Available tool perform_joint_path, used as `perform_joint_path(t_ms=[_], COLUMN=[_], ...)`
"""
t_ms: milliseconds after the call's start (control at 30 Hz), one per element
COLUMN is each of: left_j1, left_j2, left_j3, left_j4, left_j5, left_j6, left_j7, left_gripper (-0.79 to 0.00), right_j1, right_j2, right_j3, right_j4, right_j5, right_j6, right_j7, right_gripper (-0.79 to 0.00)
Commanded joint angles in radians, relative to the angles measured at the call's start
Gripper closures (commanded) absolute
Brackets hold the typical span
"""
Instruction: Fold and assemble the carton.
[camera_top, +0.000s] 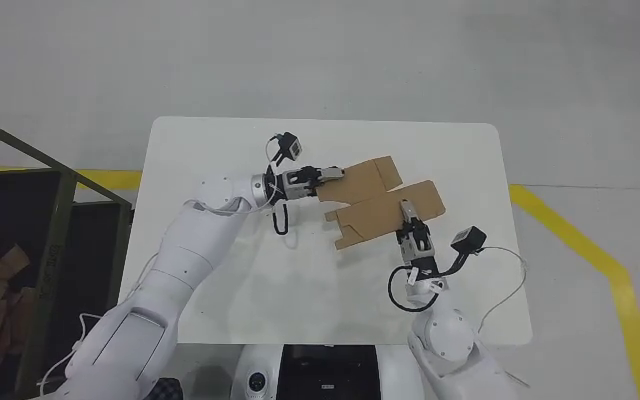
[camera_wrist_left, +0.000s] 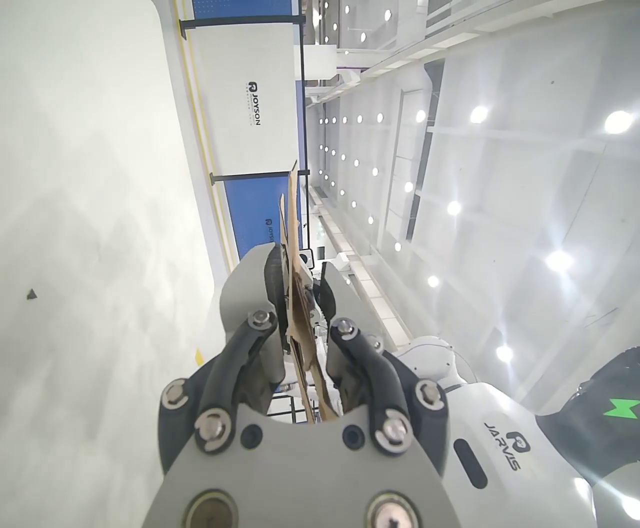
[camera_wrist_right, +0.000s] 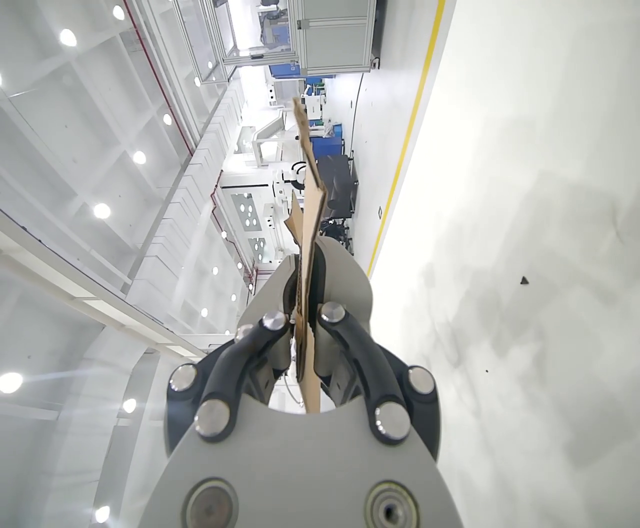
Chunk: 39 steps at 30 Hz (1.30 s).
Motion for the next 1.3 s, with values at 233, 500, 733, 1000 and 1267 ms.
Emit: perform_joint_path(t_ms=[233,500,733,1000,1267], left_j1=[0.029,0.032,0.034,0.044,0.050], left_j2=[0.005,0.006,0.006,0.010,0.015], left_j3=[-0.019,-0.024,-0.035,-0.049,-0.057], left_j4=[-0.048,-0.056,-0.072,-0.104,-0.125], left_j5=[-0.008,0.002,-0.010,-0.009,0.017], left_j6=[0.013,0.033,0.032,0.047,0.069], left_j7=[0.002,-0.002,0.000,-0.006,-0.001], left_gripper=[-0.785,-0.231,-0.197,-0.206,-0.240], right_j1=[0.008,0.014,0.014,0.024,0.031], right_j2=[-0.008,-0.017,-0.023,-0.031,-0.039], right_j3=[0.007,0.003,0.010,0.008,0.015], right_j4=[0.005,0.020,0.033,0.062,0.082], right_j5=[-0.002,-0.020,-0.032,-0.052,-0.060], right_j6=[0.012,0.015,0.013,0.016,0.013], right_j7=[-0.007,-0.041,-0.058,-0.073,-0.085], right_gripper=[0.000,0.000,0.000,0.000,0.000])
